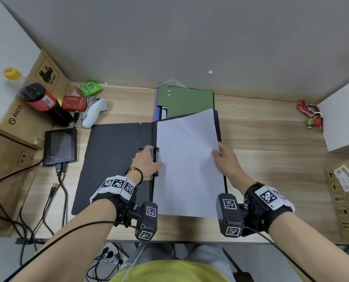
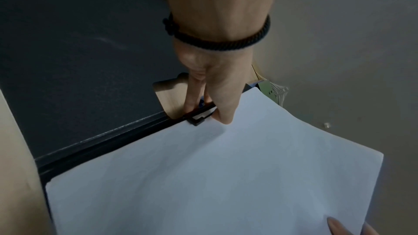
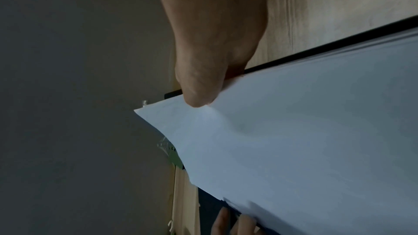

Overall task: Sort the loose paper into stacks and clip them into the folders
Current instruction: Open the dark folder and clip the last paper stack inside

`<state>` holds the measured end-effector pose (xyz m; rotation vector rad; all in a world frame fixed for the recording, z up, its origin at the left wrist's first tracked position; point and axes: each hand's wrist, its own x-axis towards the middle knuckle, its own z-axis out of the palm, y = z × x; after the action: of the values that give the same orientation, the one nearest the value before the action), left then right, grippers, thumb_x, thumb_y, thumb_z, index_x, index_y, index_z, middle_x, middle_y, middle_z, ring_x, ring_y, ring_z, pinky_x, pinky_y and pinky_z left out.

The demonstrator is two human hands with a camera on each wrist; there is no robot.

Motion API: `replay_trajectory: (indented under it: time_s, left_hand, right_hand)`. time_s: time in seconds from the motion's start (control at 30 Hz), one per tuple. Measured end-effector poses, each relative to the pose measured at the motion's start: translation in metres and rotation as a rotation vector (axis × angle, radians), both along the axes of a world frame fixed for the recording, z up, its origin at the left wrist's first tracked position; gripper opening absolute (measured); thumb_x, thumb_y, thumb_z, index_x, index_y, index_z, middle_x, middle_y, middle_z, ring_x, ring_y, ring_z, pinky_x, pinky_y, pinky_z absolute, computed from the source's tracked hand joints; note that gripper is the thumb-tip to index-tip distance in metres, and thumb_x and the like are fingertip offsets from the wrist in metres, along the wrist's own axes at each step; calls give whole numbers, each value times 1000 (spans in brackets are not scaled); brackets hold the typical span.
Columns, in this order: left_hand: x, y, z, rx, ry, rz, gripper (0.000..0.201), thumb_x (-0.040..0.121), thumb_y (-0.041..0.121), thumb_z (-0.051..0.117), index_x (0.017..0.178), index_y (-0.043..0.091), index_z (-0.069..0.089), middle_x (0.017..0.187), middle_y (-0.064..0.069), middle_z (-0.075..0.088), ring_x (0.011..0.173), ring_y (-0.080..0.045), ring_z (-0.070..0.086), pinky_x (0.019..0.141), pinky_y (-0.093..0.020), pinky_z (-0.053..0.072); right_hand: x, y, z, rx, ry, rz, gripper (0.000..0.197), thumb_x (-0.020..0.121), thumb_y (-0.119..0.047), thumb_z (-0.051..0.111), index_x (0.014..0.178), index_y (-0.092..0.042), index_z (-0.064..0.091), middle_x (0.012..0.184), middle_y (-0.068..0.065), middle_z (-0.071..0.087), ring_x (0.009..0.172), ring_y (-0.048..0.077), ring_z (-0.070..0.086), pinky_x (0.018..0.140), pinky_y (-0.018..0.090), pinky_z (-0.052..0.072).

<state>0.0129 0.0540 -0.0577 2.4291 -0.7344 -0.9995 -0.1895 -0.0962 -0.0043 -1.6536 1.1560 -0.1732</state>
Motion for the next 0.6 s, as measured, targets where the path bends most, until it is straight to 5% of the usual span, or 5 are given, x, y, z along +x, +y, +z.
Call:
replay_trajectory:
  time_s: [0.23,0.3,0.43,0.53,0.6]
  left_hand:
    - [-3,-1,-2,15,-24,26,69,77,30,69,138,18,37,112,-11,61,108,-30,55,97,-41,45]
    - [-5,-2,-2,16,-38,44,68,77,29,70,136,17,38,113,-11,60,106,-29,54,94,-37,45]
    - [-5,-4,1,50,-92,76,59,78,32,69,128,21,40,111,-6,62,102,-30,56,84,-37,46]
    - [2,-4,5,38,-37,60,52,82,37,65,128,25,44,111,-1,64,106,-29,57,90,-39,48]
    - [9,0,10,-32,21,106,40,85,34,60,124,27,50,110,2,65,106,-28,58,94,-40,48]
  right_hand:
    - [10,-2,-2,44,40,1,43,94,-10,30,132,-19,49,95,2,58,72,17,44,58,26,39]
    - [10,-5,-1,105,55,16,47,97,-15,30,142,-22,38,112,-5,58,86,14,52,75,28,47]
    - [-2,-23,4,177,23,17,48,96,-33,38,143,-30,32,132,-10,53,124,16,49,108,42,37]
    - [-17,-39,2,176,28,-143,47,100,-27,39,146,-26,29,146,-1,40,133,21,40,112,43,32]
    - [-20,-38,1,227,6,-191,39,100,-22,41,138,-20,42,137,4,51,120,23,50,104,39,40]
